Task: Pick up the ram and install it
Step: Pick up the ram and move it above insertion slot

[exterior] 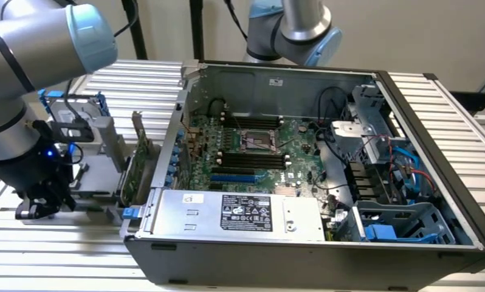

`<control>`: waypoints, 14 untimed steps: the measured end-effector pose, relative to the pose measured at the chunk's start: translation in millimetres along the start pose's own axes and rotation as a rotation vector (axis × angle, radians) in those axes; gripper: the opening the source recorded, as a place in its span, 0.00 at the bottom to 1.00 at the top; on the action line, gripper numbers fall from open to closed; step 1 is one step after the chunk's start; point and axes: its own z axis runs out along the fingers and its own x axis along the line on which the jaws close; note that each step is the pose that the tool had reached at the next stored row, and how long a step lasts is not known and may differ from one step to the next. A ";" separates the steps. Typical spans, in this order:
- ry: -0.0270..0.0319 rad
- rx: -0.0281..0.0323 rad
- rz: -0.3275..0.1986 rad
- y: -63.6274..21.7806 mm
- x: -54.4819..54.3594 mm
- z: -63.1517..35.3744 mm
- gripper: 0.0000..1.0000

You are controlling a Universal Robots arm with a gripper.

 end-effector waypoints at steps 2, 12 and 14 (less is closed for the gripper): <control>0.0001 -0.0006 0.000 0.1 -0.3 -9.4 0.14; 0.0000 -0.0014 0.000 -2.3 -1.9 -54.8 0.14; 0.0000 -0.0014 0.000 -3.2 -2.2 -64.1 0.14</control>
